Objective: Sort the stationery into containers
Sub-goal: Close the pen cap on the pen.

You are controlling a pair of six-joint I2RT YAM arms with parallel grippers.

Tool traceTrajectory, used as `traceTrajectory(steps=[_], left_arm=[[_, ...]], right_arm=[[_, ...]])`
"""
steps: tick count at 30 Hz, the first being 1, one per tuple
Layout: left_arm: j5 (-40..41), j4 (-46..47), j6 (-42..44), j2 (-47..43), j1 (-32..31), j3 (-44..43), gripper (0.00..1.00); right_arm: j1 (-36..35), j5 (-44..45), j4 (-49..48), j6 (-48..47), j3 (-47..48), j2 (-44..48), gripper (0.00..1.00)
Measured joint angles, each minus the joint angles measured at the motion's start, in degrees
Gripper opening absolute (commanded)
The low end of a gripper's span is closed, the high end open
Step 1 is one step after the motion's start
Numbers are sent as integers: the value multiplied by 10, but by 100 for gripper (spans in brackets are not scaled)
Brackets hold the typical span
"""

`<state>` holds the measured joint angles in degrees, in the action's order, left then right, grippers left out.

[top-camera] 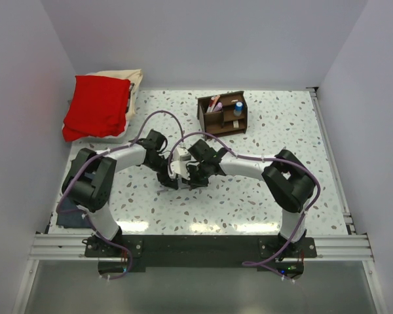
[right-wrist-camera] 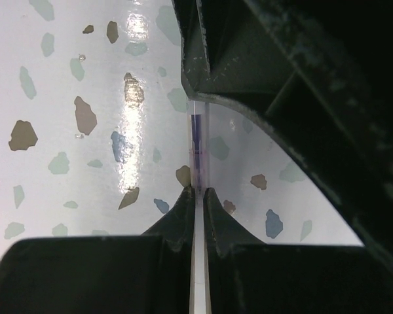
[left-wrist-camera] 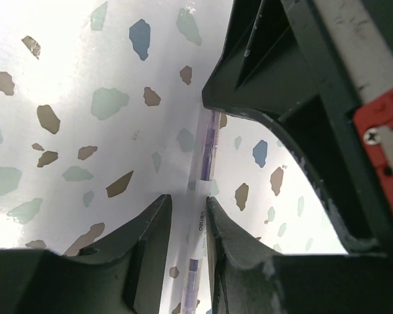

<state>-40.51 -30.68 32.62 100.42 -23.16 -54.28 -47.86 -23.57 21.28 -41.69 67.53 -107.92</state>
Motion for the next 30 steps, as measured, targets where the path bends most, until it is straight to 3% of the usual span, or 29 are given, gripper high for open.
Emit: traceTrajectory(steps=[21,30], left_arm=[[6,-14,13,-4,-2,2,39],[-32,-71,60,45,-1,-44,39]], right_arm=[[-5,8,-29,15,-23,14,0],[-3,36,-38,36,-42,34,0]])
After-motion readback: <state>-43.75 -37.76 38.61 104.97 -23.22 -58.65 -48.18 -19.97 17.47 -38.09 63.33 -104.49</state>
